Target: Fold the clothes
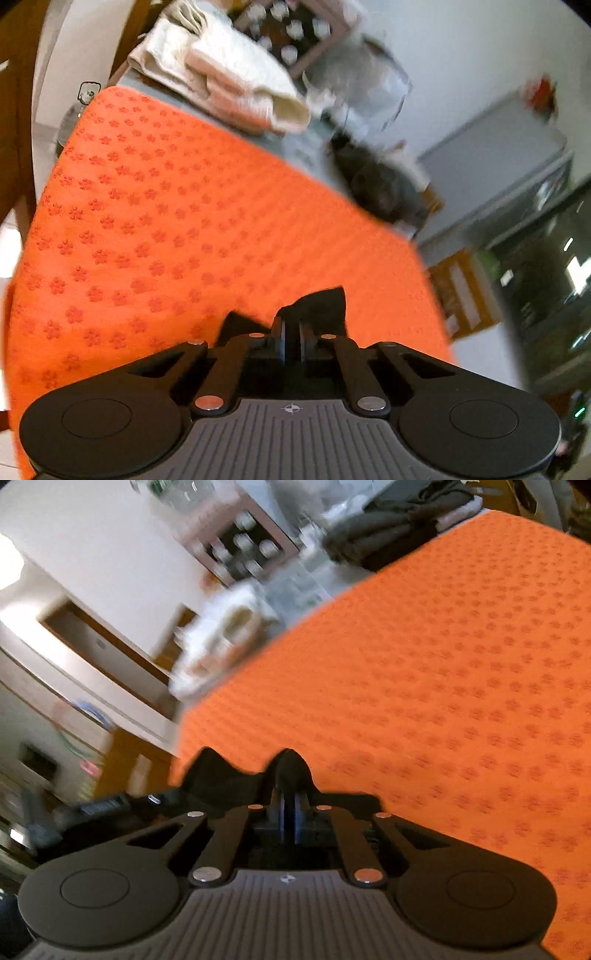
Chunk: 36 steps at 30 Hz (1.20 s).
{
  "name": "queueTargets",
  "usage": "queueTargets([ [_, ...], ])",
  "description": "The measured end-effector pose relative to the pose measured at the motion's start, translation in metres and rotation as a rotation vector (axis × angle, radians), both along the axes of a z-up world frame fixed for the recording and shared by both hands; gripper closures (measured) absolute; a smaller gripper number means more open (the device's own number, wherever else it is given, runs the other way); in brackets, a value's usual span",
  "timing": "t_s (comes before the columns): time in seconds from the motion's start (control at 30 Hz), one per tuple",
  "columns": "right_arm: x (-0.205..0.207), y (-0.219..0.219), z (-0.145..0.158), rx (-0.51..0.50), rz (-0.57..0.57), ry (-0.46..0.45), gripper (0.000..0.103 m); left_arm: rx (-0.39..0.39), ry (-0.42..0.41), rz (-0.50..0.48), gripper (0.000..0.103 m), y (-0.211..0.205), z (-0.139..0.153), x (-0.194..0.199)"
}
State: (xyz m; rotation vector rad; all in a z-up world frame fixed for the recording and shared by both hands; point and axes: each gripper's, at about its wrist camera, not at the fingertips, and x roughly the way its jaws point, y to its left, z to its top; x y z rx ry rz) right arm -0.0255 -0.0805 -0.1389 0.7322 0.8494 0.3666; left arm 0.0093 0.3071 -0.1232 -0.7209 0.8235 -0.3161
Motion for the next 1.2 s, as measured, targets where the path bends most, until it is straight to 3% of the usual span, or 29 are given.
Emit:
queueTargets([
  [0.17,0.008,-0.006,-0.010,0.100,-0.026,0.031,0.097,0.011,0.058,0.059,0.095,0.013,-0.012,-0.002],
  [0.27,0.011,-0.003,-0.021,0.077,-0.018,0.058,0.097,0.023,0.086,0.050,0.091,0.012,-0.018,0.001],
  [0.3,0.012,-0.002,-0.025,0.070,-0.016,0.067,0.096,0.021,0.092,0.052,0.086,0.012,-0.019,0.001],
  [0.33,0.013,-0.001,-0.025,0.058,-0.010,0.070,0.095,0.017,0.097,0.059,0.079,0.013,-0.018,0.002],
  [0.43,0.013,0.002,-0.007,-0.032,0.016,0.034,0.082,0.018,0.080,0.060,0.077,0.015,-0.010,0.000],
  [0.57,0.005,0.008,0.026,-0.170,0.049,-0.054,0.081,0.067,0.010,0.050,0.073,0.014,0.013,-0.009],
  [0.73,-0.002,0.031,0.053,-0.270,0.172,-0.142,0.081,0.155,-0.069,-0.079,0.073,-0.012,0.032,-0.014],
  [0.83,0.003,0.051,0.052,-0.321,0.255,-0.153,0.081,0.244,-0.102,-0.165,0.073,-0.036,0.032,-0.011],
  [0.97,0.015,0.077,0.043,-0.371,0.333,-0.156,0.080,0.333,-0.096,-0.195,0.073,-0.058,0.022,-0.004],
  [1.2,0.026,0.072,0.024,-0.427,0.262,-0.098,0.080,0.325,-0.065,-0.096,0.072,-0.044,0.019,0.004],
])
